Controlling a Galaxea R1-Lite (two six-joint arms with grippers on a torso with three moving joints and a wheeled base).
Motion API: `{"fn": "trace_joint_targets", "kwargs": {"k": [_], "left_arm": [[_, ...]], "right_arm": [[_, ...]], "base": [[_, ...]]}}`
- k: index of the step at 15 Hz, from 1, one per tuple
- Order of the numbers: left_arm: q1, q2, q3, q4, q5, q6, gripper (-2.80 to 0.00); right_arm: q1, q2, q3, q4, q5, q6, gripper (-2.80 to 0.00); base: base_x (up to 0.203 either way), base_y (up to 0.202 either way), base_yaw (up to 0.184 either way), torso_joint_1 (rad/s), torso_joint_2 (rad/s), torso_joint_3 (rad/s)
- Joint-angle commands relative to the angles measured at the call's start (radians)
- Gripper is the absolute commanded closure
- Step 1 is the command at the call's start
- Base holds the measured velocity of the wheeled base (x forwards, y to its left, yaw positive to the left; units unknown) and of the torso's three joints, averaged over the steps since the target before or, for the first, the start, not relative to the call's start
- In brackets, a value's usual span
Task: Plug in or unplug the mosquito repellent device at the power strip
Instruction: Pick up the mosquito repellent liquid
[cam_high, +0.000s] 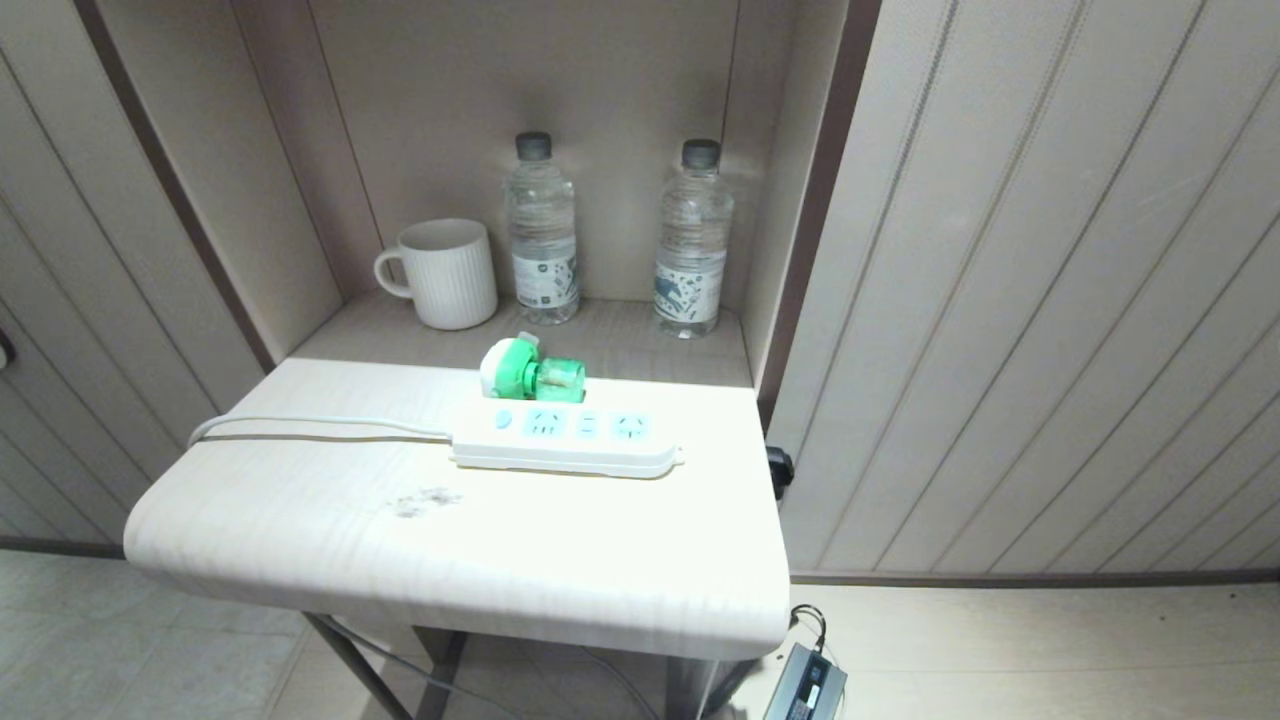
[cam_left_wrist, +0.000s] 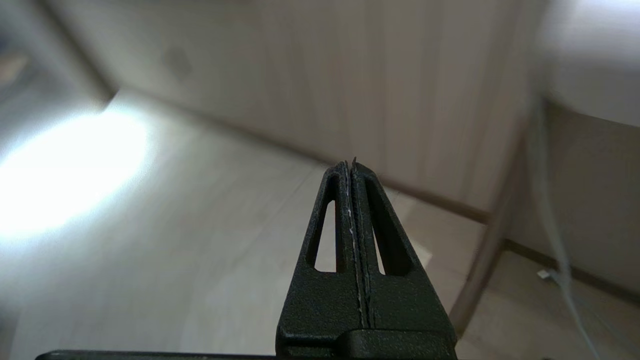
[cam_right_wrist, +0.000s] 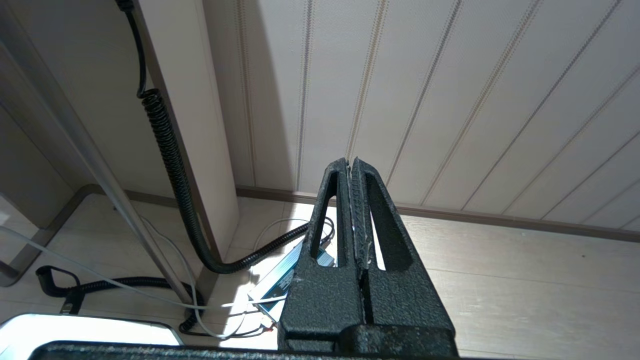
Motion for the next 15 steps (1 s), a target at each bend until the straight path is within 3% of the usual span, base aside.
{"fn": "trace_joint_targets", "kwargs": {"k": [1,3,4,6,7,9,15], "left_arm": [[0.013,-0.100,0.008,-0.005,-0.137,0.094,0.00],[0.014,-0.099,0.022,-0.007,-0.401,0.088,0.00],[0.014,-0.099,0.029,0.001,-0.492,0.063,0.00],[0.014,-0.097,0.059,0.012,-0.596,0.017,0.00],[0.013,-0.098,0.062,0.009,-0.609,0.006,0.00],[0.012,-0.098,0.064,0.006,-0.570,-0.035,0.00],[0.012,-0.098,0.065,-0.005,-0.561,-0.083,0.00]], "right_arm": [[0.000,0.001,-0.001,0.000,-0.001,0.001,0.00],[0.000,0.001,-0.002,0.001,-0.001,0.002,0.00],[0.000,0.001,-0.002,0.001,-0.001,0.003,0.00],[0.000,0.001,-0.002,0.001,-0.001,0.002,0.00],[0.000,0.001,-0.002,0.002,-0.002,0.007,0.00],[0.000,0.003,-0.002,0.001,-0.005,0.052,0.00],[-0.001,0.003,-0.001,0.000,-0.007,0.056,0.00]], "base": [[0.000,0.000,0.000,0.000,0.00,0.000],[0.000,0.000,0.000,0.000,0.00,0.000],[0.000,0.000,0.000,0.000,0.00,0.000],[0.000,0.000,0.000,0.000,0.00,0.000],[0.000,0.000,0.000,0.000,0.00,0.000],[0.000,0.000,0.000,0.000,0.00,0.000],[0.000,0.000,0.000,0.000,0.00,0.000]]}}
